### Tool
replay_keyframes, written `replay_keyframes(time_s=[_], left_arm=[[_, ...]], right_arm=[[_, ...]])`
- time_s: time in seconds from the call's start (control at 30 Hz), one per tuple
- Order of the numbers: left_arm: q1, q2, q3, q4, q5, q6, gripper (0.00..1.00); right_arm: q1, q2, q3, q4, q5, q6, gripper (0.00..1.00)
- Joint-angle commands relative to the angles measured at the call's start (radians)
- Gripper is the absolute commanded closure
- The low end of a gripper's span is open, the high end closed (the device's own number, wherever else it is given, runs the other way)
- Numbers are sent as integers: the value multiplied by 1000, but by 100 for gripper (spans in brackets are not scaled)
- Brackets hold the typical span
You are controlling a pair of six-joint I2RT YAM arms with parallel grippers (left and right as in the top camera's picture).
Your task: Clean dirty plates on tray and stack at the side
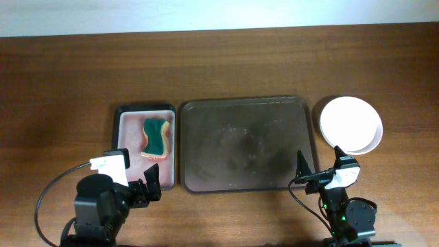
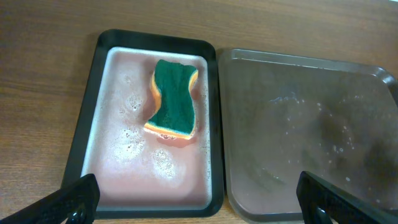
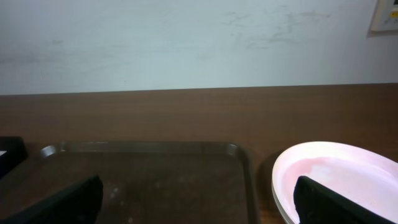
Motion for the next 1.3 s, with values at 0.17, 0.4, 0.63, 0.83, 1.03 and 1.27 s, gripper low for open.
replay_keyframes(time_s=[0.17, 0.4, 0.63, 0.83, 1.03, 1.27], left_arm=[[2, -4, -4, 2, -7, -9, 1], [2, -4, -4, 2, -7, -9, 1], [3, -8, -5, -4, -47, -8, 1], [56, -163, -190, 149, -66, -8, 1], [77, -376, -516, 554, -26, 0, 1], [77, -517, -689, 902, -2, 208, 1]], right_arm=[[-5, -8, -5, -5, 5, -14, 1], [-5, -8, -5, -5, 5, -14, 1], [-5, -8, -5, -5, 5, -14, 1], [-5, -8, -5, -5, 5, -14, 1], [-5, -8, -5, -5, 5, -14, 1], [-5, -8, -5, -5, 5, -14, 1]])
